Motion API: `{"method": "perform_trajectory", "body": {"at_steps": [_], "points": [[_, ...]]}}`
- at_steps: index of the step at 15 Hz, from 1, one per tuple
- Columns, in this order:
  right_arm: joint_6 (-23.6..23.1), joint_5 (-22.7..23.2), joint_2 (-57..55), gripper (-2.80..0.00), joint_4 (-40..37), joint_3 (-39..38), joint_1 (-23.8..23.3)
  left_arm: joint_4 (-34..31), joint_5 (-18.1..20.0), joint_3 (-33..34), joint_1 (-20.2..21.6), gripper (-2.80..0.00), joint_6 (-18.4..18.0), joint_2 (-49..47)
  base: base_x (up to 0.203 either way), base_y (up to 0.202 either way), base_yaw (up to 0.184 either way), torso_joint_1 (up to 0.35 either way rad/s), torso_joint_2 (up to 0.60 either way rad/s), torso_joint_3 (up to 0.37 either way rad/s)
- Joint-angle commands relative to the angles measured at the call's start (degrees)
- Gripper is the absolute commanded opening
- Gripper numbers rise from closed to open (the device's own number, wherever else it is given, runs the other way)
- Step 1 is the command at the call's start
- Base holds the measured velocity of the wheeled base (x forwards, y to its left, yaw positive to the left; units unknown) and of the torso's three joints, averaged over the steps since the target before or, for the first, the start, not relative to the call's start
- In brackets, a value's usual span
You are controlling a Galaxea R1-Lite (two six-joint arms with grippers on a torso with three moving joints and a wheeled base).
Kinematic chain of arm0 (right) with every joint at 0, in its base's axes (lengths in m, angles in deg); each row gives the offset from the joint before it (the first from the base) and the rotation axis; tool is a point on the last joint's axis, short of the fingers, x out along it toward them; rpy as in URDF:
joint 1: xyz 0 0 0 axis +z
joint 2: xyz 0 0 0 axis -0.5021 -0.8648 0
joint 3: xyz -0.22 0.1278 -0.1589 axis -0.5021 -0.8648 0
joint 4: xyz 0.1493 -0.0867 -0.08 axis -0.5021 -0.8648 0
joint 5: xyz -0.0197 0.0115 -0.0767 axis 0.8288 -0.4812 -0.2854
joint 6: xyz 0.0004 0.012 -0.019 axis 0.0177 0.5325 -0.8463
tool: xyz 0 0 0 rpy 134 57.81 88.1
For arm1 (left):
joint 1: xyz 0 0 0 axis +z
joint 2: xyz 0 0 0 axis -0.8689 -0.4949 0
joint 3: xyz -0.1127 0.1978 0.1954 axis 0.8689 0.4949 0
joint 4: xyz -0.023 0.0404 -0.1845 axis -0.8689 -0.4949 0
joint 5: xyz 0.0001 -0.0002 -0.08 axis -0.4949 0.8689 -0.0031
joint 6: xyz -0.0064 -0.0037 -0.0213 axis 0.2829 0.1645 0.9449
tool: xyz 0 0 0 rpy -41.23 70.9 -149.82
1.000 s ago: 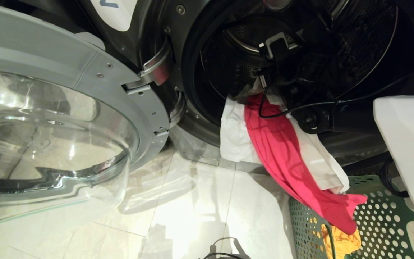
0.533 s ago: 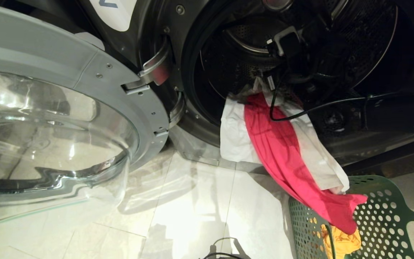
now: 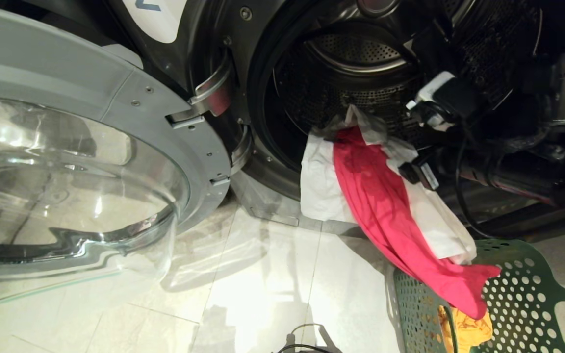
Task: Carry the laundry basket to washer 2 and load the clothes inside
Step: Place the clothes into the washing machine
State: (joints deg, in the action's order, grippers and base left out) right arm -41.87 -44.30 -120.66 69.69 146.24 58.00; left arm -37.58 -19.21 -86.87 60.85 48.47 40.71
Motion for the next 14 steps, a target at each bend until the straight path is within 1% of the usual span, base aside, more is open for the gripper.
{"method": "perform_trajectory", "body": {"at_steps": [1, 2, 4, 5, 6, 7, 9, 11, 12, 14], "points": [[4.8, 0.1, 8.2, 0.00, -16.9, -2.6, 2.1, 0.1, -0.1, 0.0, 0.0, -2.80, 0.0, -0.1, 0.000, 0.000, 0.000, 0.000, 0.00, 0.000], [7.0, 0.1, 9.1, 0.00, -21.8, -2.6, 2.8, 0.0, -0.1, 0.0, 0.0, -2.80, 0.0, -0.1, 0.000, 0.000, 0.000, 0.000, 0.00, 0.000], [8.9, -0.2, 10.0, 0.00, -31.7, -2.3, 3.2, 0.0, -0.1, 0.0, 0.0, -2.80, 0.0, -0.1, 0.000, 0.000, 0.000, 0.000, 0.00, 0.000], [9.6, -0.5, 10.1, 0.00, -35.4, -2.2, 3.2, 0.1, -0.1, 0.0, 0.0, -2.80, 0.0, -0.1, 0.000, 0.000, 0.000, 0.000, 0.00, 0.000], [12.0, -1.3, 9.9, 0.00, -37.2, -2.2, 3.2, 0.0, 0.0, 0.0, 0.0, -2.80, 0.0, -0.1, 0.000, 0.000, 0.000, 0.000, 0.00, 0.000], [12.9, -2.5, 9.6, 0.00, -37.7, -2.8, 3.2, 0.0, -0.1, 0.0, 0.0, -2.80, 0.0, -0.1, 0.000, 0.000, 0.000, 0.000, 0.00, 0.000], [13.8, -3.3, 8.2, 0.00, -37.7, -3.6, 3.1, 0.0, 0.0, 0.0, 0.0, -2.80, 0.0, -0.1, 0.000, 0.000, 0.000, 0.000, 0.00, 0.000], [16.3, -4.4, 5.1, 0.00, -37.3, -3.3, 3.0, 0.0, -0.1, 0.0, 0.0, -2.80, 0.0, -0.1, 0.000, 0.000, 0.000, 0.000, 0.00, 0.000], [17.8, -6.8, 3.0, 0.00, -36.1, -3.2, 3.0, 0.0, 0.0, 0.0, 0.0, -2.80, 0.0, -0.1, 0.000, 0.000, 0.000, 0.000, 0.00, 0.000], [19.7, -11.1, -0.9, 0.00, -30.4, -3.8, 3.0, 0.1, -0.1, 0.0, 0.0, -2.80, 0.0, -0.1, 0.000, 0.000, 0.000, 0.000, 0.00, 0.000]]}}
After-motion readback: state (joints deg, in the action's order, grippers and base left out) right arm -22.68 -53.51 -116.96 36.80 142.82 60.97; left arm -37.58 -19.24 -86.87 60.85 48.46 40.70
